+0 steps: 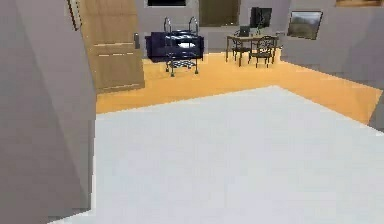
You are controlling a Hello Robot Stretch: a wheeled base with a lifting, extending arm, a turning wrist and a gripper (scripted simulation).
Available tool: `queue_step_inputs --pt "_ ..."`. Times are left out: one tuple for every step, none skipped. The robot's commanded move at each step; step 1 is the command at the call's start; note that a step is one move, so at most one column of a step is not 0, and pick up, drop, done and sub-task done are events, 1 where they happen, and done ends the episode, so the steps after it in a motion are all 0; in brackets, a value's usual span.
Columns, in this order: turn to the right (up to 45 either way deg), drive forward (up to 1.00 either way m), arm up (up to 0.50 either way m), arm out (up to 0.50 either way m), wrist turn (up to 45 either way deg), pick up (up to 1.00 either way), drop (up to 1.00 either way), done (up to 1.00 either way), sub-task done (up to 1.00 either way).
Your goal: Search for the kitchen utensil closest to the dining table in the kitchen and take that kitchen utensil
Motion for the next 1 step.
queue_step_inputs --pt "21.0 0.00 0.00 0.00 0.0 0.00 0.00 0.00 0.00"
